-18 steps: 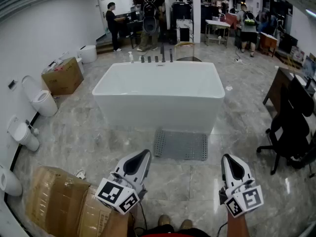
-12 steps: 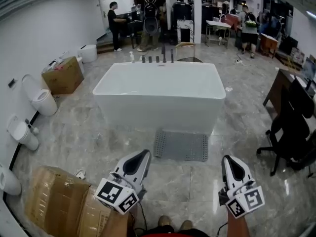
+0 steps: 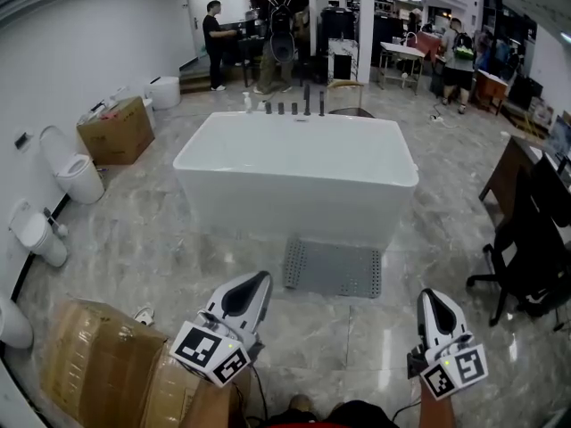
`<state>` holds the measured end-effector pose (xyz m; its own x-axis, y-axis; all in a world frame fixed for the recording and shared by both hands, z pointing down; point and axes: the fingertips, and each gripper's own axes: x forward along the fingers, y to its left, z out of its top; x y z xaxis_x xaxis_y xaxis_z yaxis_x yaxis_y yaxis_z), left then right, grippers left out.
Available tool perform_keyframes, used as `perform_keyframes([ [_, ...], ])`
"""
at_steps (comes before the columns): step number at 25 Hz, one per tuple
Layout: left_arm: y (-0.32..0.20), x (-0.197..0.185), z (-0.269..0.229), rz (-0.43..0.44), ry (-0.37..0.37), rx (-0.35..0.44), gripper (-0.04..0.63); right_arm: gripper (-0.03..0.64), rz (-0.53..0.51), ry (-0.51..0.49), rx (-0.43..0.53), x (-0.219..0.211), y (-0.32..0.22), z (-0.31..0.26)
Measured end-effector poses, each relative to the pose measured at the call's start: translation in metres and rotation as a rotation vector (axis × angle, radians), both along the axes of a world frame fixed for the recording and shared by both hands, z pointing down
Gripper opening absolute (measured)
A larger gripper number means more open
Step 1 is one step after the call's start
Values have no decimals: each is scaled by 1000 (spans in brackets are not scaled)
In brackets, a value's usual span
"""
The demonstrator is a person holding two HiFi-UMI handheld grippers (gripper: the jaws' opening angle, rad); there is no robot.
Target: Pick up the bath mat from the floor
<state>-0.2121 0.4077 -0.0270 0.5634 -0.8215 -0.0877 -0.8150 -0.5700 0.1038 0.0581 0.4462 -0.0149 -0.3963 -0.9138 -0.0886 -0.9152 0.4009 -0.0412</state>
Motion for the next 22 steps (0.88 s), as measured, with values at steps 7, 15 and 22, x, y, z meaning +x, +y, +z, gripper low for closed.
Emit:
perform_keyframes([
  [7, -23, -20, 5, -6, 1, -14, 11, 3, 34, 16, -9, -3, -18, 3],
  [15, -63, -24, 11, -24, -14, -18, 11, 3, 37, 9, -16, 6, -62, 15],
  [22, -129, -11, 26, -55, -50, -37, 11, 3, 32, 34, 2, 29, -141, 23],
])
